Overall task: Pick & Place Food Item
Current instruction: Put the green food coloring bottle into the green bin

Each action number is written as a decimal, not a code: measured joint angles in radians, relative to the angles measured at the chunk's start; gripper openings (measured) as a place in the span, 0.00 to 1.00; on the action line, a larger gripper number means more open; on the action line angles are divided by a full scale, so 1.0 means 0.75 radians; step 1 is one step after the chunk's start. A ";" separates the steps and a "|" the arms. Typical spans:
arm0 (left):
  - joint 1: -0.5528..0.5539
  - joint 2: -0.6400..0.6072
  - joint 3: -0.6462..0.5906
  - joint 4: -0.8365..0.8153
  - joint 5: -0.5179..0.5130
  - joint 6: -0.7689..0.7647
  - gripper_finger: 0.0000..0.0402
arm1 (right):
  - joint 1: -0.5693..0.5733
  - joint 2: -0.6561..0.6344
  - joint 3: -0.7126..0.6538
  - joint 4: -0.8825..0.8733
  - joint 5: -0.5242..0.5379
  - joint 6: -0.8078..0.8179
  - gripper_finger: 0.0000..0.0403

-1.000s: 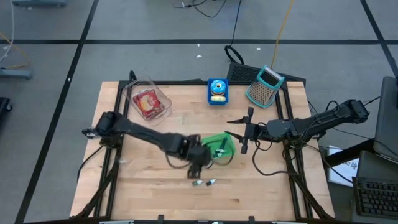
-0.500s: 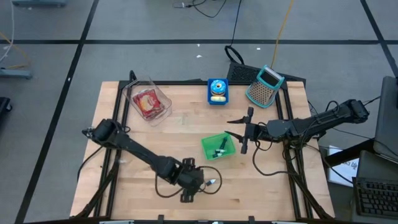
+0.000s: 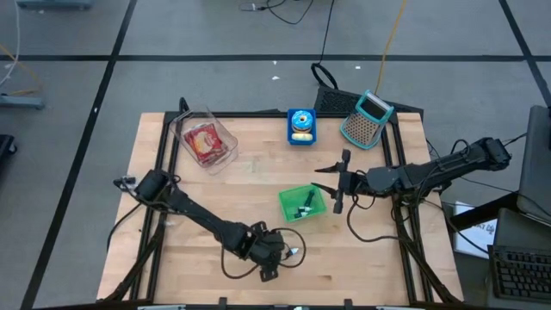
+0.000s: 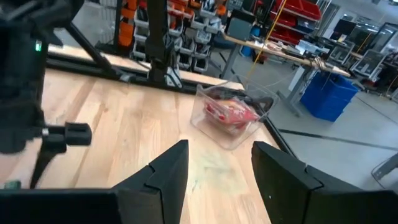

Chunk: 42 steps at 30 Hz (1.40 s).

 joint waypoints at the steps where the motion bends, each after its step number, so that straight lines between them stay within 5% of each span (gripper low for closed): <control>1: -0.003 0.014 0.000 -0.009 0.001 -0.016 0.68 | 0.000 0.000 0.000 0.003 0.000 0.010 0.41; 25: -0.017 0.095 0.005 -0.088 -0.056 -0.085 0.67 | 0.001 -0.001 0.000 -0.030 -0.005 0.084 0.41; 42: -0.010 0.077 0.002 -0.082 -0.138 -0.038 0.21 | 0.001 -0.001 0.000 -0.041 -0.005 0.084 0.41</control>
